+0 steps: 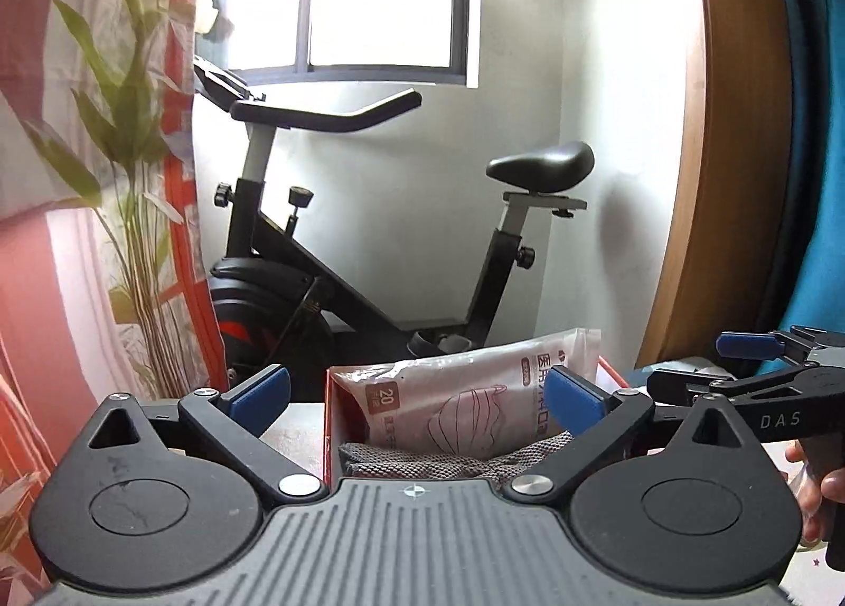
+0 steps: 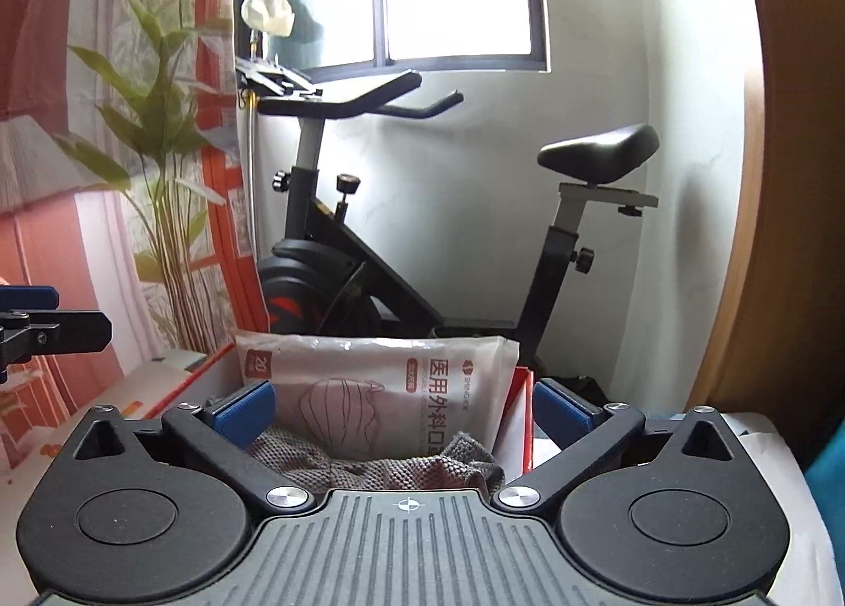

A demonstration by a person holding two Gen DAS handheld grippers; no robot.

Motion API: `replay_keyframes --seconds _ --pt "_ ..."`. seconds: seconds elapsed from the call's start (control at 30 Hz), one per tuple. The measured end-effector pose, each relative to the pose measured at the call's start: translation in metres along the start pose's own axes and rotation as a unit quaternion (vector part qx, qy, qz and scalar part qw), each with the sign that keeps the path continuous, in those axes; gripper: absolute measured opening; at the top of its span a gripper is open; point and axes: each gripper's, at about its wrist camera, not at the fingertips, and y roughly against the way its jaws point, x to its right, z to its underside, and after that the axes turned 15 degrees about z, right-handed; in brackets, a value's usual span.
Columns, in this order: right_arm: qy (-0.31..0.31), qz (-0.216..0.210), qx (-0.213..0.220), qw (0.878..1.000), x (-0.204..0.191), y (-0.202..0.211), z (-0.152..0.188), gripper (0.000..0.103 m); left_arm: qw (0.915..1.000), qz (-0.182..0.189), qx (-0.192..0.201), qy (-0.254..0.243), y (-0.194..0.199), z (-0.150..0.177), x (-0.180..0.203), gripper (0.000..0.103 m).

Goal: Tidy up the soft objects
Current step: 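Open both grippers and raise them out of the red box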

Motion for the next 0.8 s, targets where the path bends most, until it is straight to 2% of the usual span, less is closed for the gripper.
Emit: replay_keyframes --seconds 0.13,0.33,0.6,0.8 --pt "-0.027 -0.003 0.024 0.999 0.008 0.035 -0.006 0.103 0.9994 -0.01 0.025 0.022 0.033 -0.001 0.011 0.103" --pt "-0.035 -0.001 0.062 0.997 0.014 0.092 -0.007 0.103 0.9972 -0.029 0.056 0.04 0.083 0.001 0.027 0.103" --pt "-0.037 -0.001 0.091 0.995 0.012 0.155 0.011 0.103 0.9951 -0.062 0.077 0.005 0.132 0.013 0.064 0.103" --pt "-0.04 0.001 0.095 0.995 0.009 0.183 0.03 0.103 0.9941 -0.076 0.077 0.005 0.152 0.03 0.08 0.103"
